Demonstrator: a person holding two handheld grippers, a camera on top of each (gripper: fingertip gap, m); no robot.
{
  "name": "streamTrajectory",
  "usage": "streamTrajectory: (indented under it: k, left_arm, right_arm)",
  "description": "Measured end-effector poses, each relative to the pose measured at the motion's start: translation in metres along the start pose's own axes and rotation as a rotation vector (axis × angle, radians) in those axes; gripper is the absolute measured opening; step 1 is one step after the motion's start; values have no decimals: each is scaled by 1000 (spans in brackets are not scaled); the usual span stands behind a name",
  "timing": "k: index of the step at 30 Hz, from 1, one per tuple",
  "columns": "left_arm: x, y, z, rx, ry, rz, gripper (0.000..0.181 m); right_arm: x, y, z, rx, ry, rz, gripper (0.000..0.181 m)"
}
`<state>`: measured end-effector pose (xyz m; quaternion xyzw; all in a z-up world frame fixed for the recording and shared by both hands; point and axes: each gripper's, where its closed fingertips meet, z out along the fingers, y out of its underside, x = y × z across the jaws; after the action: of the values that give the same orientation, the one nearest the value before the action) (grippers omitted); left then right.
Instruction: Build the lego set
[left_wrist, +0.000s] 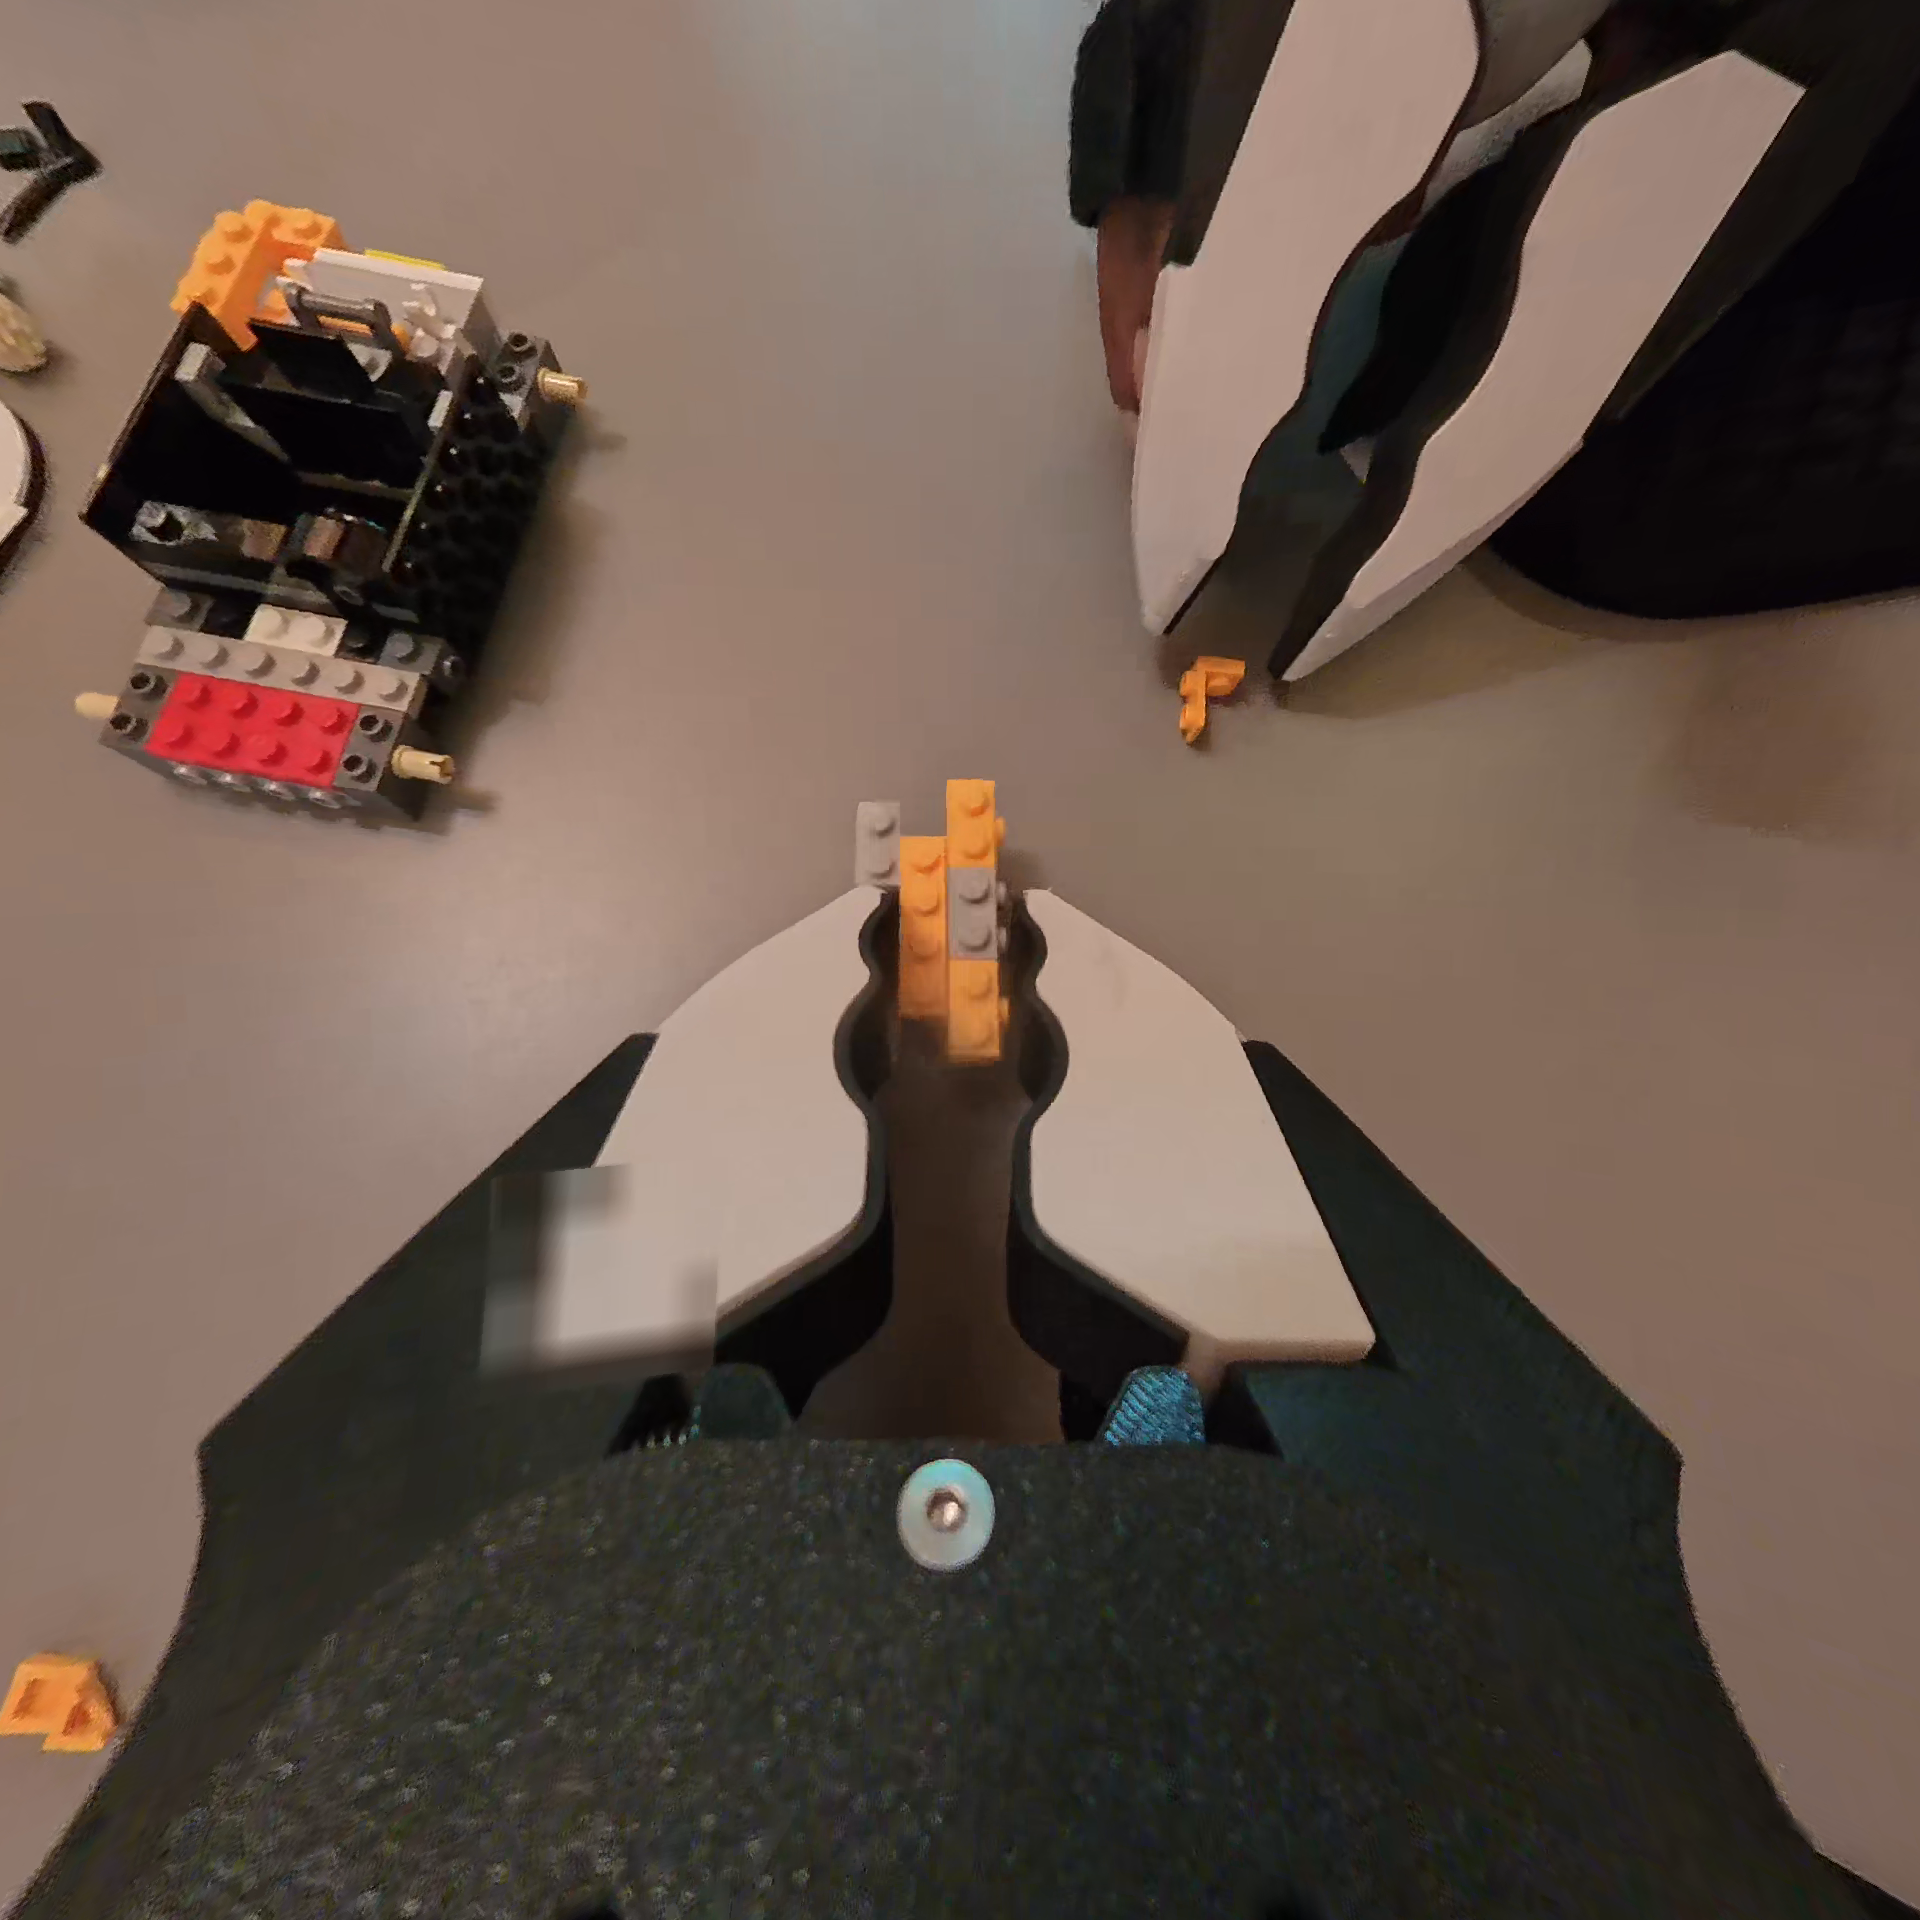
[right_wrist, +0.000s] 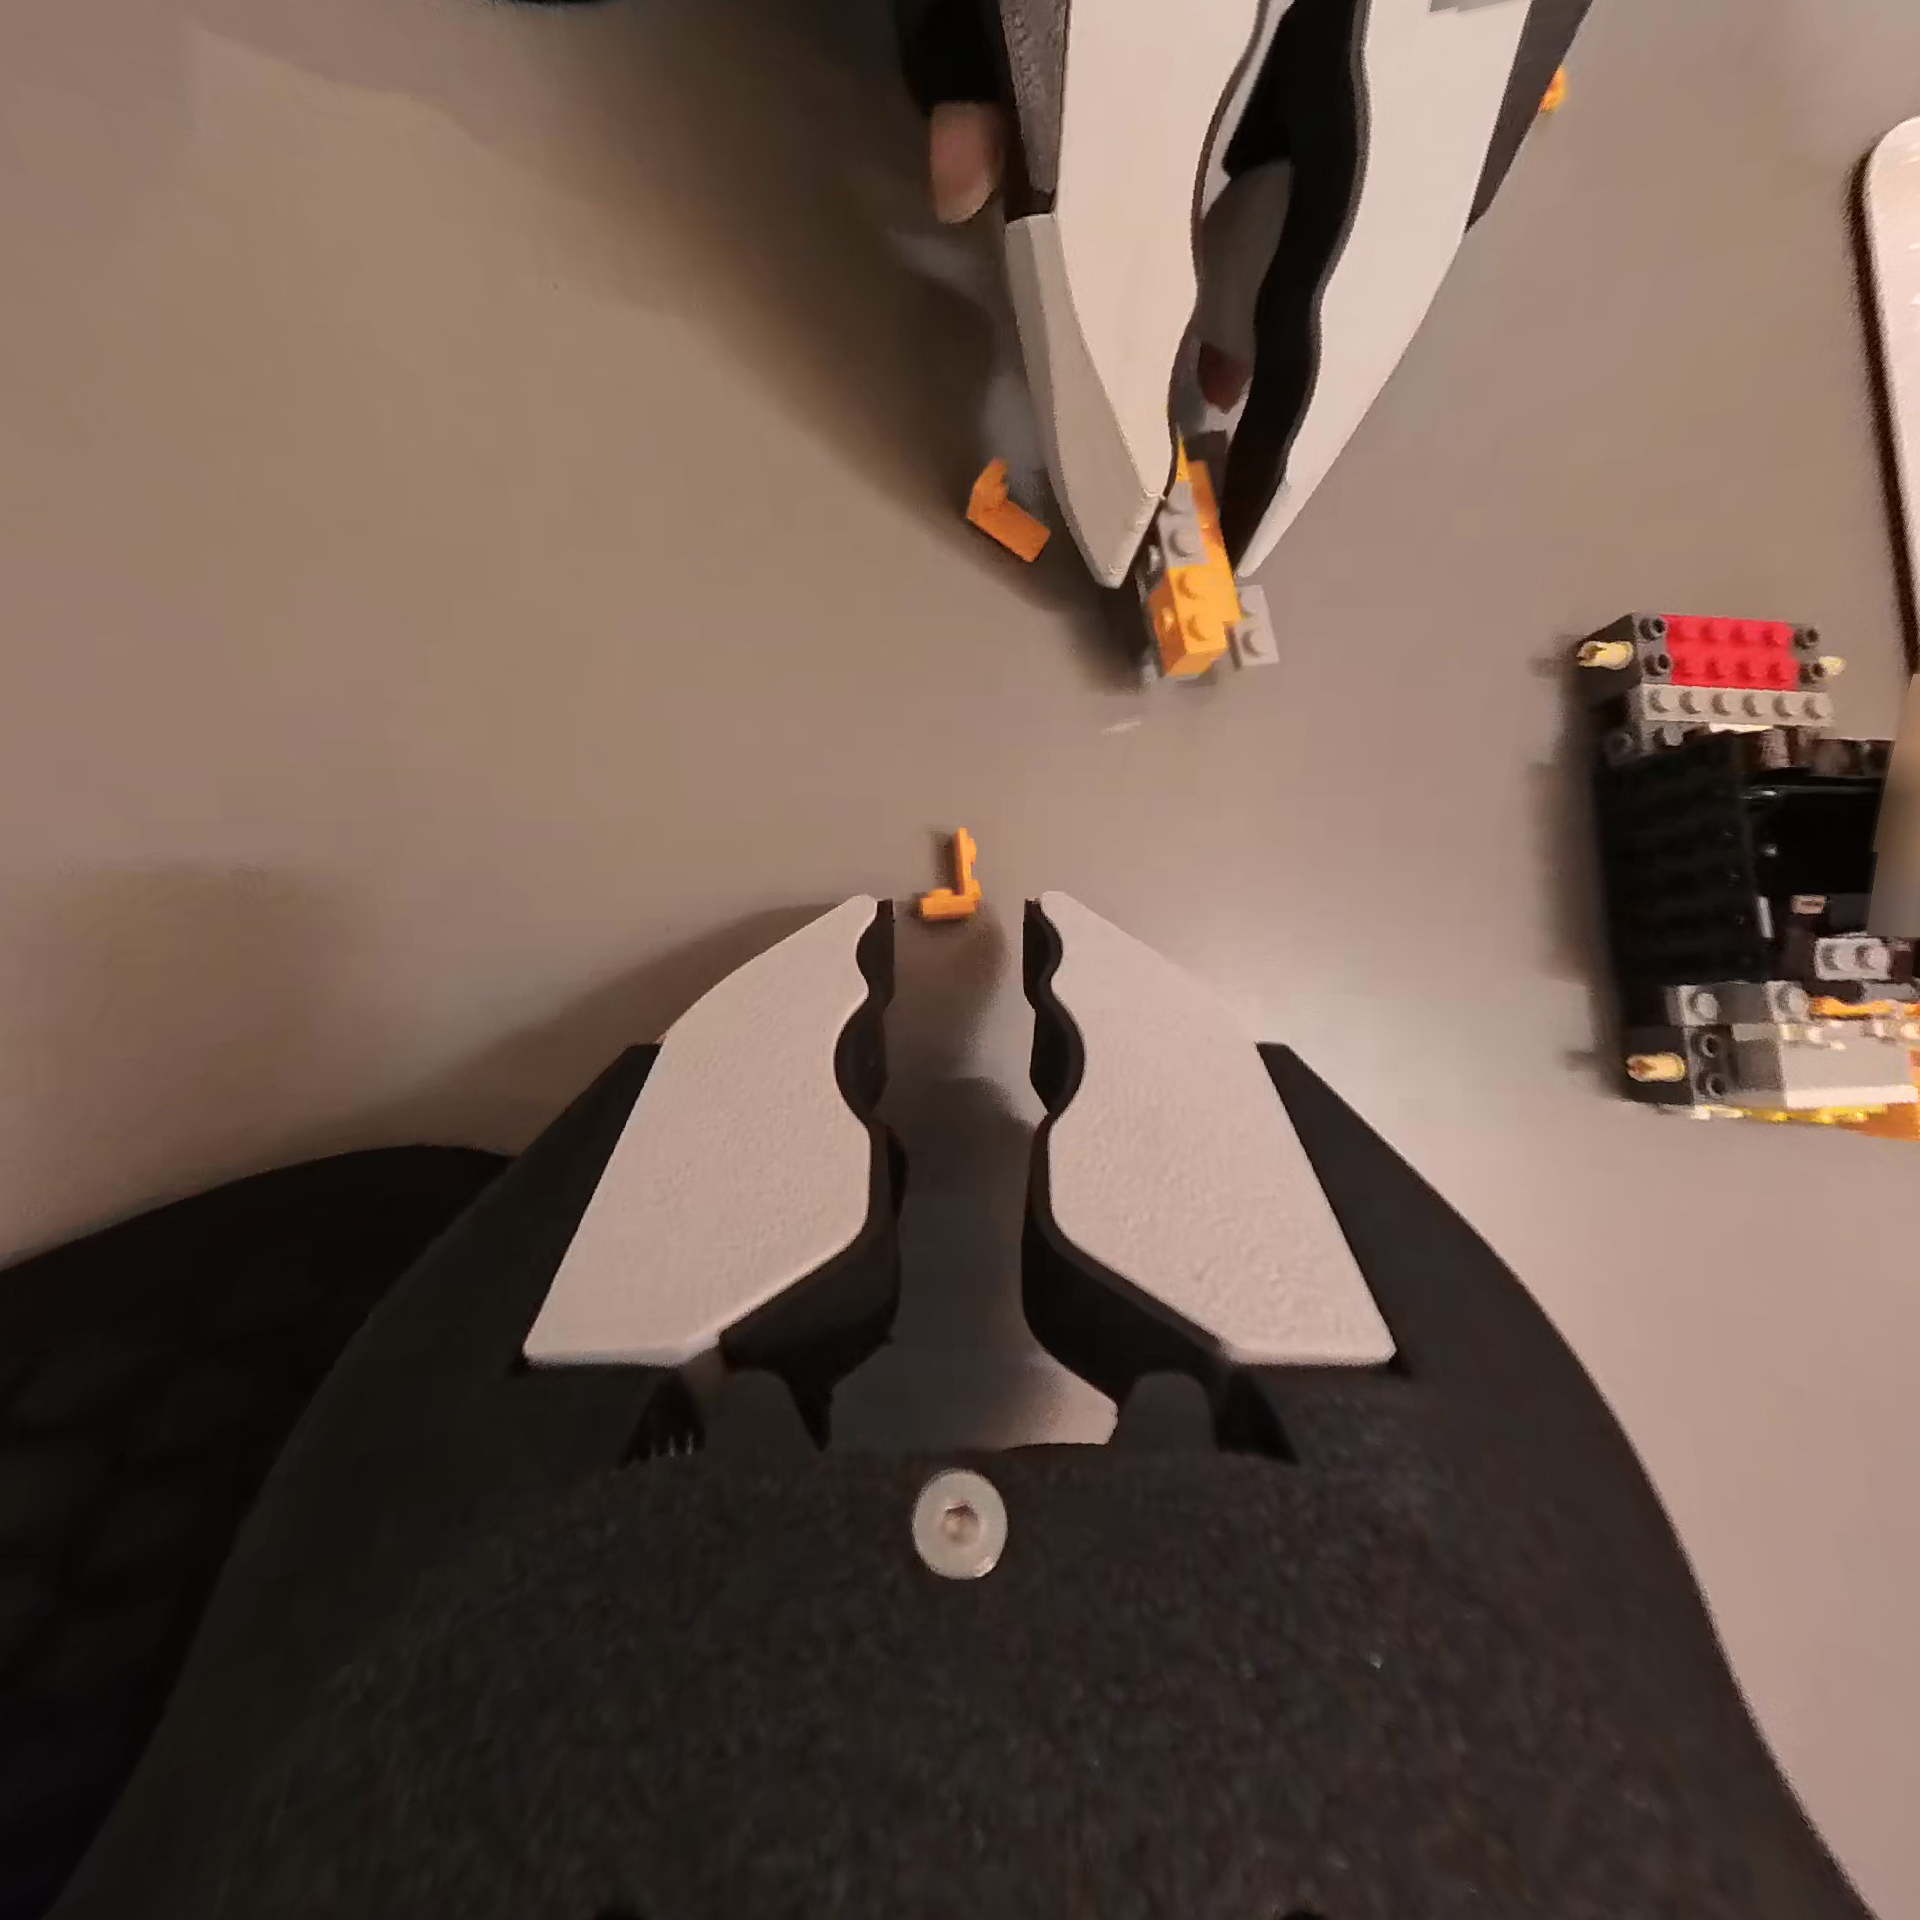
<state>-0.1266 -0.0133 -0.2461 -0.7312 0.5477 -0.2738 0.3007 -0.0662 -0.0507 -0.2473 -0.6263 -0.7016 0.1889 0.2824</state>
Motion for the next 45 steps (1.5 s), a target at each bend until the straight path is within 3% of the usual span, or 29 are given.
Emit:
streamTrajectory:
  k: [8, 11, 15, 18, 21, 34, 45]
  left_arm:
    - [0, -7, -14, 33, -37, 38, 28]
    - [4, -20, -30, 110, -36, 16, 19]
    - [30, -58, -41, 322, 142, -147, 13]
    - [35, -80, -45, 459, 242, -298, 21]
    - [23, -85, -48, 528, 224, -402, 23]
    - [25, -87, -43, 536, 305, -520, 8]
    - [45, -78, -47, 475, 534, -524, 8]
  right_arm:
    - [1, -2, 7, 6, 7, 16, 11]
    - [22, -23, -4, 142, 122, 40, 11]
    - [48, -63, -34, 403, 321, 50, 11]
    - [53, -72, -40, 443, 423, -6, 11]
    - [53, -77, -45, 460, 462, -40, 11]
    - [44, -88, -45, 448, 532, -184, 11]
    - [22, -90, -38, 511, 315, -121, 16]
